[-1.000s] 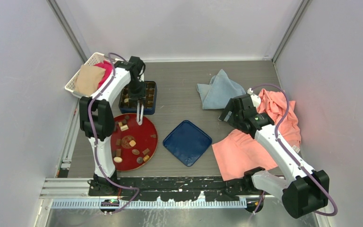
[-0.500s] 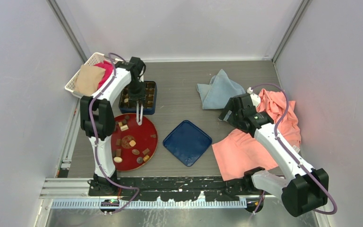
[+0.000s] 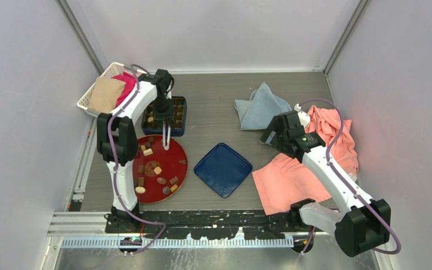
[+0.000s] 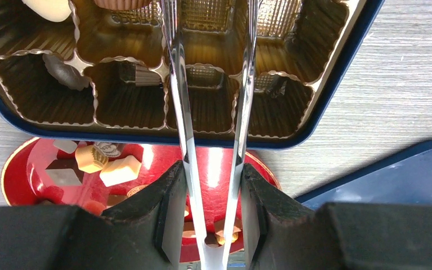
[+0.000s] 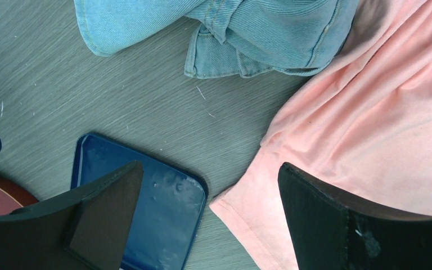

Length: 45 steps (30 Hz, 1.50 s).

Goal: Pack the chocolate
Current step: Place the fake chocolate in the packing box.

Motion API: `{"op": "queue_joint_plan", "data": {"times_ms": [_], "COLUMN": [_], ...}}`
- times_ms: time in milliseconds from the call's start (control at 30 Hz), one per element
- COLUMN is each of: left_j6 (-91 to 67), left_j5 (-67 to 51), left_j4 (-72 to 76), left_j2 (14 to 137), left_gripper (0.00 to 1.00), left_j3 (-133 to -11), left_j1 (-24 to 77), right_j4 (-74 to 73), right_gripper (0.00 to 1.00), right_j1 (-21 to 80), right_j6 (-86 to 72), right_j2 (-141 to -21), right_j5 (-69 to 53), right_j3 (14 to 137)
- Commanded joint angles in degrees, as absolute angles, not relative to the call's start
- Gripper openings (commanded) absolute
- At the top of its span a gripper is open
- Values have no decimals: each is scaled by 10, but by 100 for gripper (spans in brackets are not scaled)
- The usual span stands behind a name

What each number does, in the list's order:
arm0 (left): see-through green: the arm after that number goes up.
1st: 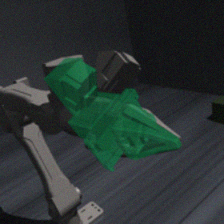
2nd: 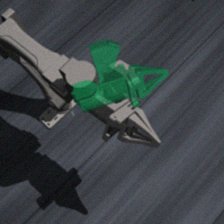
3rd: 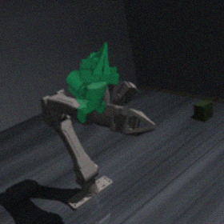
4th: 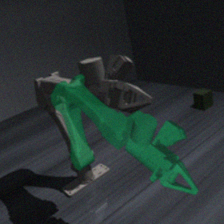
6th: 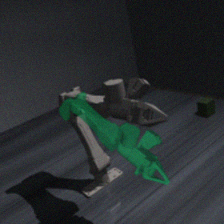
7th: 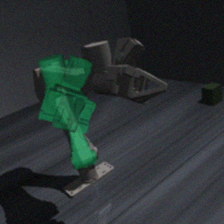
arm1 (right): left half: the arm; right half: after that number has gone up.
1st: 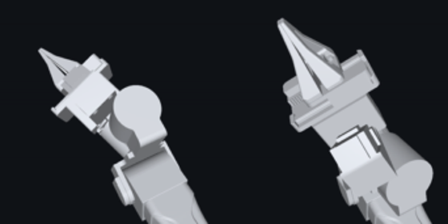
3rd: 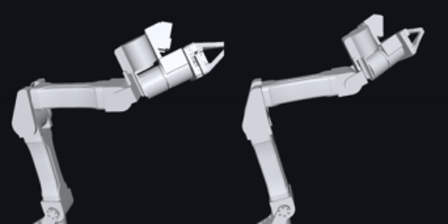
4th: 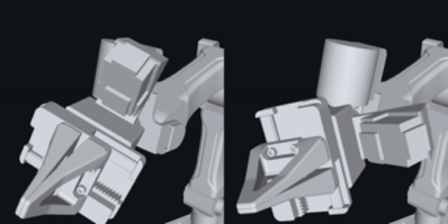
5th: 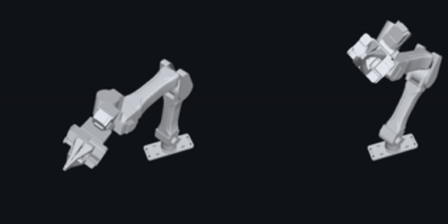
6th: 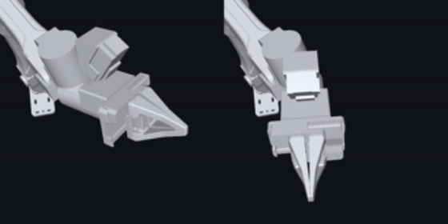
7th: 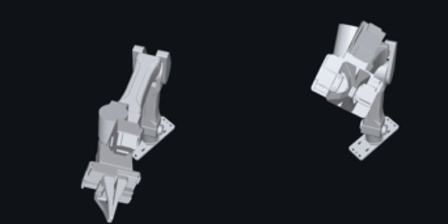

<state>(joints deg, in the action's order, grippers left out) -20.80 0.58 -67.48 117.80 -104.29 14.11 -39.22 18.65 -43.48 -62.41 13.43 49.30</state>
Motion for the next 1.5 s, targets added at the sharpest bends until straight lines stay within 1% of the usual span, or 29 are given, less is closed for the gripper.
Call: {"op": "queue_joint_plan", "data": {"times_ms": [0, 233, 533, 600, 733, 767, 900, 1000, 1067, 1167, 1300, 1467], "left_j6": [-215, -216, -216, -217, -218, -219, -221, -222, -225, -228, -225, -186], "left_j5": [3, 4, 3, 3, 3, 3, -15, -19, -23, -31, -39, -117], "left_j4": [-674, -679, -680, -679, -678, -678, -680, -682, -683, -680, -687, -691], "left_j2": [1178, 1178, 1177, 1179, 1176, 1175, 1150, 1114, 1086, 1038, 973, 900], "left_gripper": [25, 35, 41, 44, 43, 42, 32, 21, 11, 0, 0, 0], "left_j3": [-1062, -1070, -1071, -1071, -1071, -1072, -1074, -1061, -1042, -998, -936, -868], "left_j1": [138, 138, 138, 138, 139, 139, 139, 140, 139, 140, 140, 143], "right_j4": [-387, -383, -382, -381, -382, -382, -382, -382, -380, -374, -368, -358], "right_gripper": [95, 95, 95, 95, 95, 95, 95, 95, 95, 95, 95, 95], "right_j1": [189, 189, 189, 188, 189, 189, 189, 189, 189, 189, 189, 188], "right_j6": [-437, -437, -437, -436, -436, -435, -435, -435, -436, -436, -436, -434], "right_j2": [-624, -628, -629, -630, -630, -630, -630, -631, -631, -633, -635, -635], "right_j5": [141, 137, 135, 134, 133, 133, 133, 133, 132, 129, 124, 118], "right_j3": [512, 512, 515, 515, 517, 517, 518, 518, 517, 514, 510, 502]}}
